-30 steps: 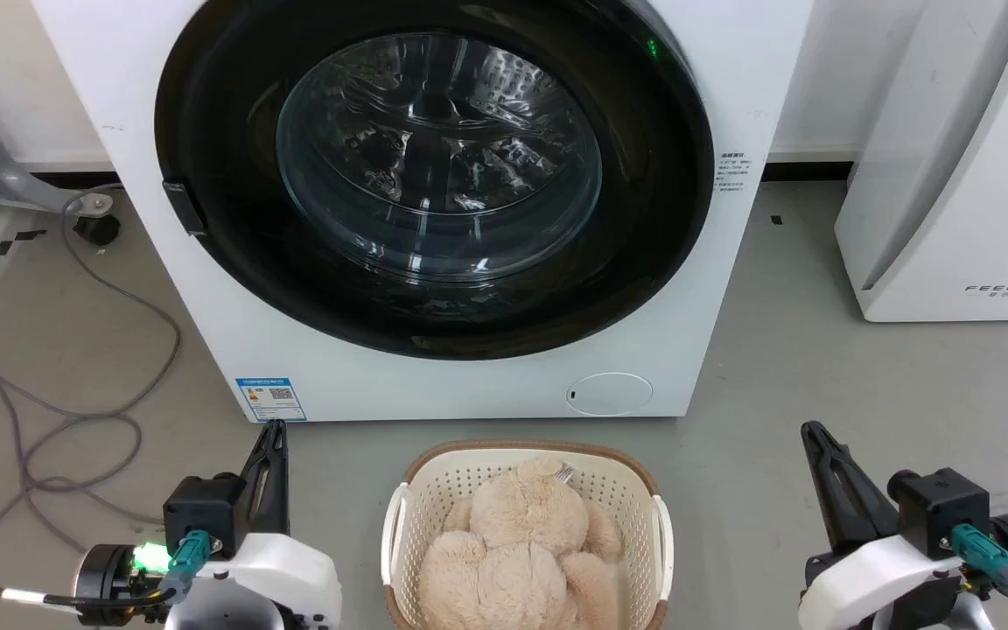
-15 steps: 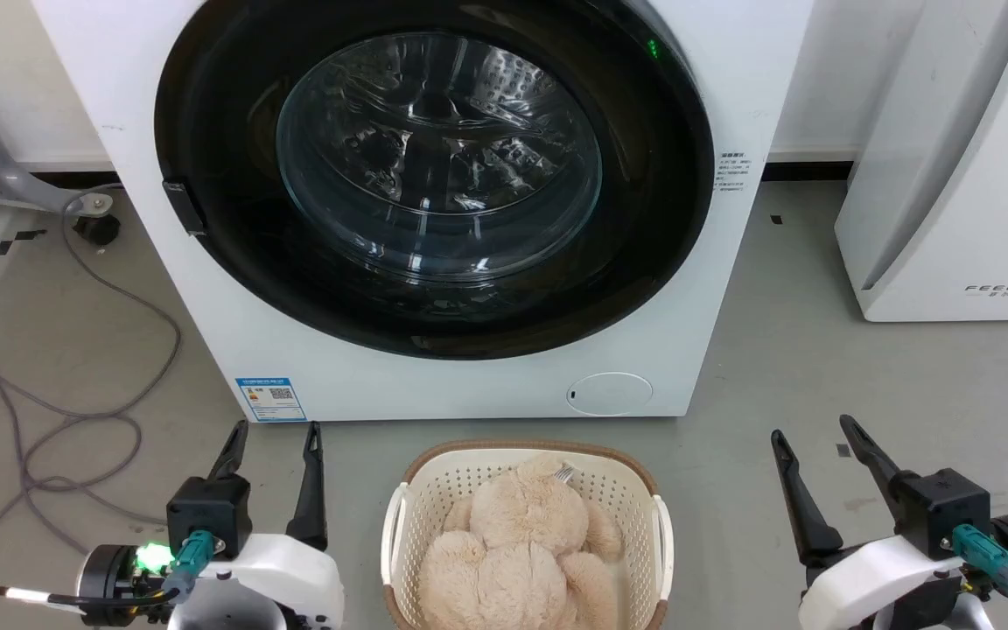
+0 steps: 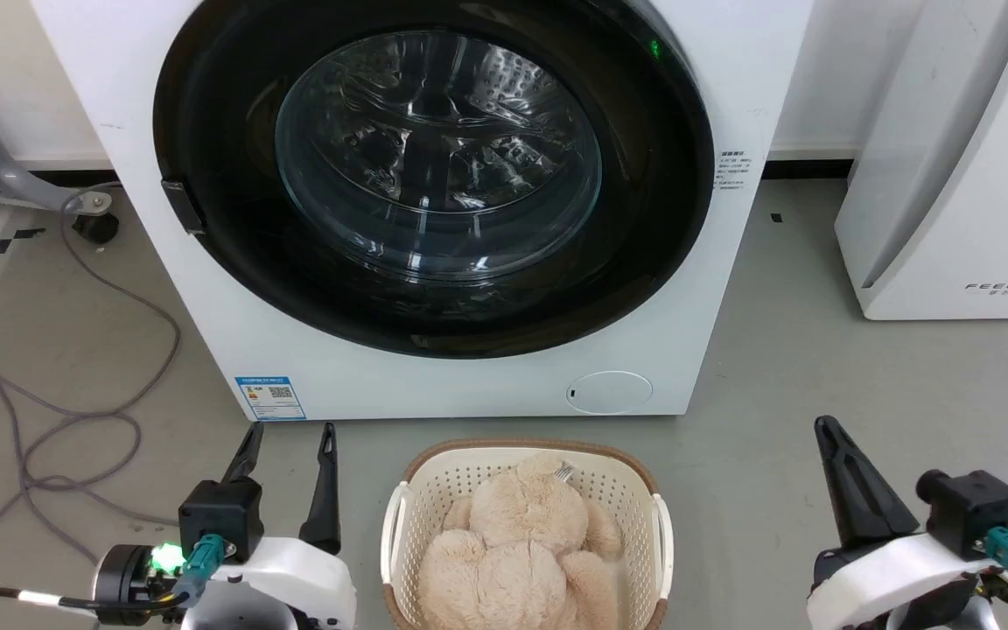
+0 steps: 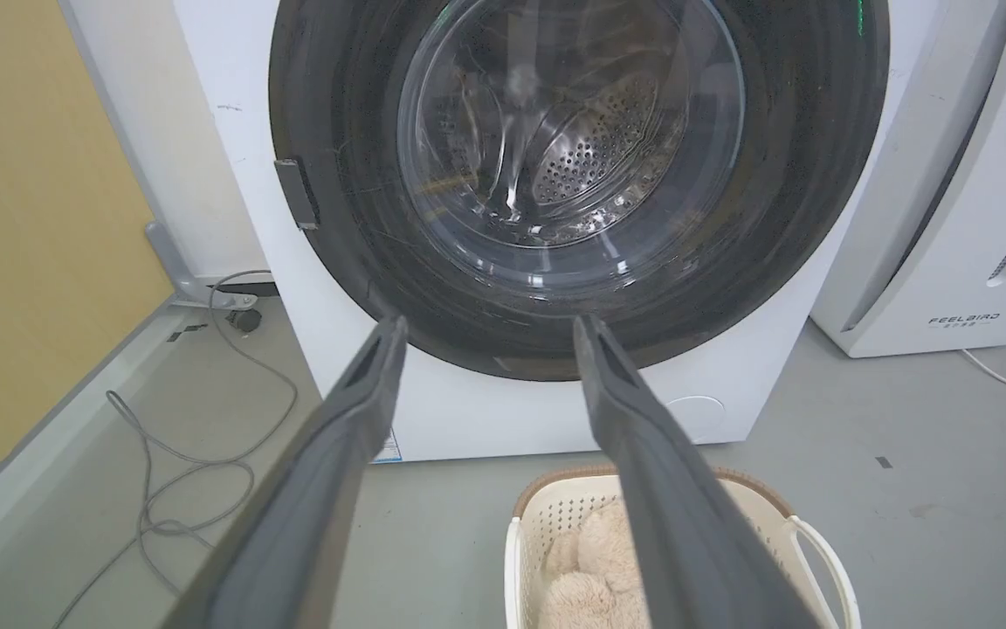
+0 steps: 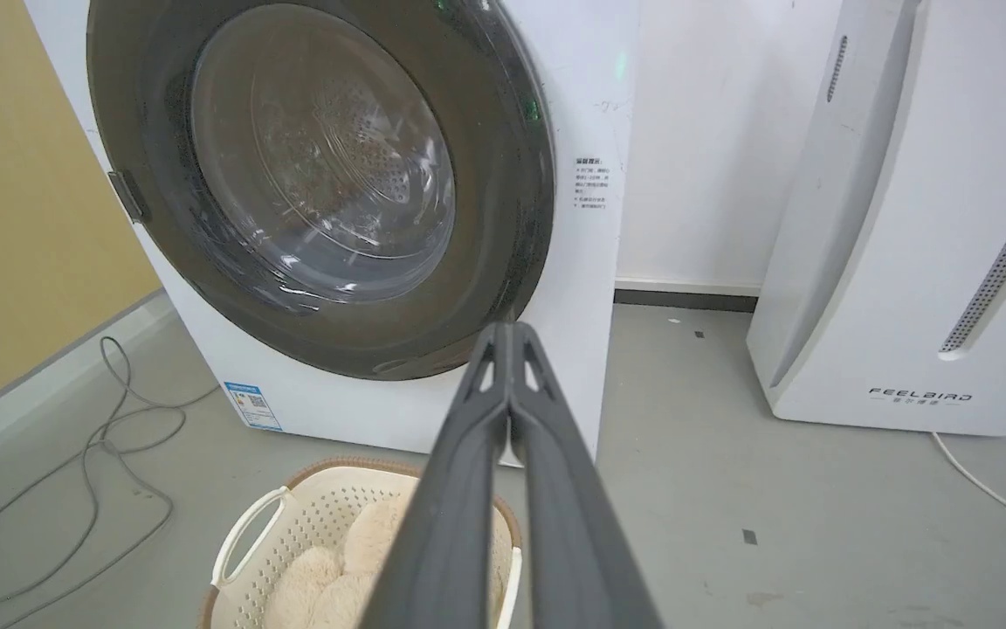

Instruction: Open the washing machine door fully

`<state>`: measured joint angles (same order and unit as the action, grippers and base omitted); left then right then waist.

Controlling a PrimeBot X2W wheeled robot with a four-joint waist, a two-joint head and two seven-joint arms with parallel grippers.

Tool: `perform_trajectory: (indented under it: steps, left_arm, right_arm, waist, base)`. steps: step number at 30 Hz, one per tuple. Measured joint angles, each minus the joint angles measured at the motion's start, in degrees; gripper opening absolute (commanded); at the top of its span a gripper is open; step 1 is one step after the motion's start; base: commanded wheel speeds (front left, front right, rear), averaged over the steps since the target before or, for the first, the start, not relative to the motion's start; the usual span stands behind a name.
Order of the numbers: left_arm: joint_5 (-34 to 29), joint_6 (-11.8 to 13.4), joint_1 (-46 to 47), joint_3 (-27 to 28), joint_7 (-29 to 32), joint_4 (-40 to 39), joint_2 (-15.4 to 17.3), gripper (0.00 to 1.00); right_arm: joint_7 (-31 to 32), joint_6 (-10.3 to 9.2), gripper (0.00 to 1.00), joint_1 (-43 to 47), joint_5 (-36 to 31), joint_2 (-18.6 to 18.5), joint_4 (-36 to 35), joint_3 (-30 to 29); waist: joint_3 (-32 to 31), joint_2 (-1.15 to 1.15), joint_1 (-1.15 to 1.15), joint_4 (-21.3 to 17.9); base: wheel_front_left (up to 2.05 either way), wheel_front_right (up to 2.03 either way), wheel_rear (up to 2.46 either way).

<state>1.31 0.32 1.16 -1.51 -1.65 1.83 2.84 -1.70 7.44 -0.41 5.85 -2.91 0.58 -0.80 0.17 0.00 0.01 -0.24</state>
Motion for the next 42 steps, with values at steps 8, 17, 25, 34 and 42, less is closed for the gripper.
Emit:
perform_trajectory:
  steps: [8,17,25,34,42]
  left_arm:
    - [0.91,0.0,0.14,-1.14,-1.02,0.51,0.0,1.0]
    - [1.41,0.0,0.55,-1.8,-2.02,0.59,-0.01,1.0]
    - [1.74,0.0,1.35,-2.66,-3.04,0.58,-0.01,1.0]
    - [1.85,-0.02,2.69,-3.43,-4.2,0.36,-0.01,1.0]
    - [1.83,-0.48,4.2,-4.05,-5.08,-0.19,-0.02,1.0]
  right_arm:
    - [-1.04,0.0,0.0,-0.12,11.15,0.0,1.45,-0.78]
    - [-2.09,0.0,0.0,-3.0,22.84,0.0,4.66,-2.25]
    - [-3.05,0.0,0.0,-7.83,35.28,-0.43,8.83,-3.24]
    - [-4.02,-0.01,0.0,-15.5,50.55,-3.57,15.3,-3.92]
    - [-5.03,-0.01,0.0,-23.52,62.02,-7.68,20.91,-2.67]
  waist:
    - [0.03,0.0,0.0,-0.06]
    - [0.33,0.0,0.0,-0.38]
    - [1.08,0.0,0.0,-0.79]
    - [2.7,0.0,0.0,-1.11]
    - [4.8,0.0,0.0,-1.12]
  base:
    - [0.0,0.0,0.0]
    - [0.0,0.0,0.0]
    - [0.0,0.0,0.0]
    - [0.0,0.0,0.0]
    - [0.0,0.0,0.0]
